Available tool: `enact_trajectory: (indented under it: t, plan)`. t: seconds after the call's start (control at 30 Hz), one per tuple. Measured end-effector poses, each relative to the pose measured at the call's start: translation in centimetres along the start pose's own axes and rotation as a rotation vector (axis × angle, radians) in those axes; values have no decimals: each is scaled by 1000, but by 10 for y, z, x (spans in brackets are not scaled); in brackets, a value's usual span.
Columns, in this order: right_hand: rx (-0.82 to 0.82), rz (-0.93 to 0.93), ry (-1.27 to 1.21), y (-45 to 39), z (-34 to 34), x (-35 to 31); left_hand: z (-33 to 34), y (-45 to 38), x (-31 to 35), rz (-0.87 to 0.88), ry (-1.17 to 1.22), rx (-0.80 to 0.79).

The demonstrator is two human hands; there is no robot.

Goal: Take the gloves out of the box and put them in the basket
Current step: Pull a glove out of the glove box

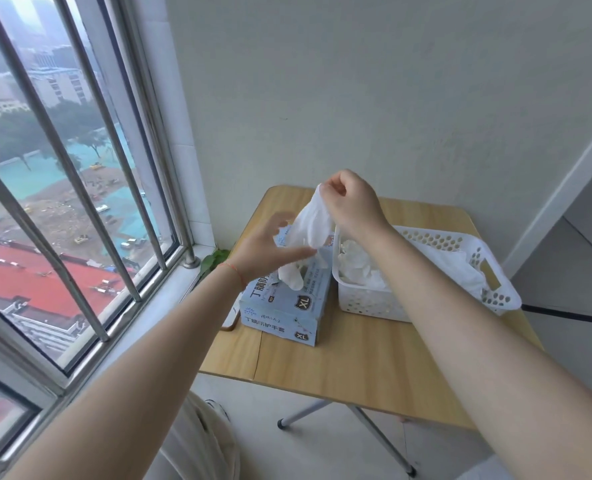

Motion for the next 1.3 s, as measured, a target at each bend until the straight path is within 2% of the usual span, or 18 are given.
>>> enact_trajectory:
  t: [0.07,0.17,0.33,0.47,0.6,0.67,0.73,0.9,1.0,1.07,1.17,1.3]
  plan:
    - [-30,-5,29,-1,-1,-2,-9,2,19,104,113,106]
    - [-89,50,-47,1,0,0,-11,0,44,177,148,140]
    - [-117,138,-143,7,-3,8,-7,-3,53,87,237,98]
    - [-134,184,-167,13,-3,16,3,1,58,-3,450,-25]
    - [-62,191,-115,11,-15,14,21,7,73,85,335,-179]
    - [-33,171,-145,8,-20,9,20,4,79,107,286,-120]
    - [-62,163,-173,7,-21,6,11,1,83,92,342,-4]
    - [-404,210,-206,21,-8,13,-19,-7,50,-105,690,235]
    - [-362,319,-384,19,-9,24,-30,-5,18,-227,768,362]
    - [-312,367,-535,16,-10,23,-30,0,8,-292,738,382]
    - [-260,359,-582,11,-13,17,-20,4,12,-316,737,290]
    - [-281,298,-550,11,-15,5,-1,13,33,-331,865,-111]
Point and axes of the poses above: each hand's wrist, its own y-axis away from the middle knuckle, its own z-axis out of the palm, x = y × z, the point moved 8 cm from there along -y, towards the middle knuckle, and after that the axes turned 8 degrees about y, right-handed, at the moved point
